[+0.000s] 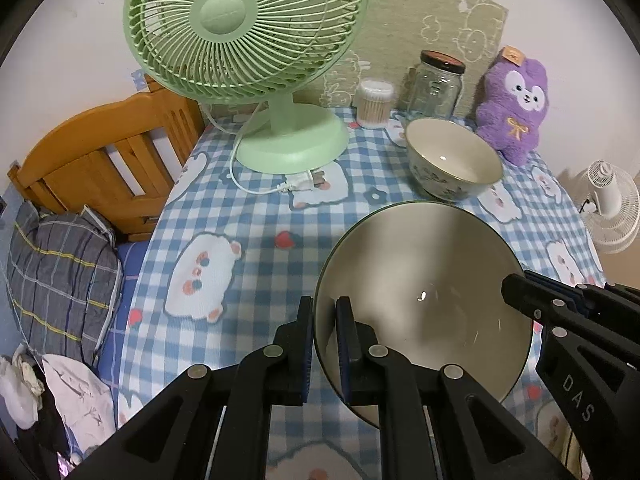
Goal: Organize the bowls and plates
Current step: 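Carry the cream bowl with both grippers back toward the plate stack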
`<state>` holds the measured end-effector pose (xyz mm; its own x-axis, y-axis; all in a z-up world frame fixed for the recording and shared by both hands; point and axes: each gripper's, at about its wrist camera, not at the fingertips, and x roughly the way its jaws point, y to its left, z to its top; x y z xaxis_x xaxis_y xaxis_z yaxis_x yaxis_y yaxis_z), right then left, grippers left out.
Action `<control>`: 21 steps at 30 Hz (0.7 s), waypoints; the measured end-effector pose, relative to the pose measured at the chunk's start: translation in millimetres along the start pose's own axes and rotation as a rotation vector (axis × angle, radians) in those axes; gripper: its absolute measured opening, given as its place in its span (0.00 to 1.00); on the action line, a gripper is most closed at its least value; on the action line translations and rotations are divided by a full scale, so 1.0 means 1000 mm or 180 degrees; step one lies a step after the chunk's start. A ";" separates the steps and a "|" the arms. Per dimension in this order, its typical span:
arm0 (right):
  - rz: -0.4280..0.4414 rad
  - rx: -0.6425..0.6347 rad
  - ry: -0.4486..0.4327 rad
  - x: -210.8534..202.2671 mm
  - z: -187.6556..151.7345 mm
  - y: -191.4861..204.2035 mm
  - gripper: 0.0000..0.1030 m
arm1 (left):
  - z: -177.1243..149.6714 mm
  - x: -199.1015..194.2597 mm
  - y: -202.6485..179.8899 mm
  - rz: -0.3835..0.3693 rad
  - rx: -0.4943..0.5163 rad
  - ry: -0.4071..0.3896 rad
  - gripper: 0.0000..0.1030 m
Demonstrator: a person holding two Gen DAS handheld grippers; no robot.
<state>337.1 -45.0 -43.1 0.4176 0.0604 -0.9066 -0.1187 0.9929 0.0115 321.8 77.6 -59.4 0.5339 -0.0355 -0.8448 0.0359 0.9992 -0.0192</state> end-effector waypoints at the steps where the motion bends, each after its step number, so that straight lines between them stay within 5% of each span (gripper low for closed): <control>1: -0.0002 -0.0001 0.0000 -0.003 -0.003 0.000 0.10 | -0.002 -0.002 0.000 -0.0006 0.0002 -0.0001 0.07; 21: -0.0023 -0.0070 -0.0103 -0.080 -0.050 -0.010 0.10 | -0.042 -0.073 -0.021 -0.0086 -0.0006 -0.0137 0.07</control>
<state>259.5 -64.8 8.4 0.4473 0.0569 -0.8926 -0.1353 0.9908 -0.0047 247.0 59.8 -20.0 0.5687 -0.0631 -0.8201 0.0493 0.9979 -0.0426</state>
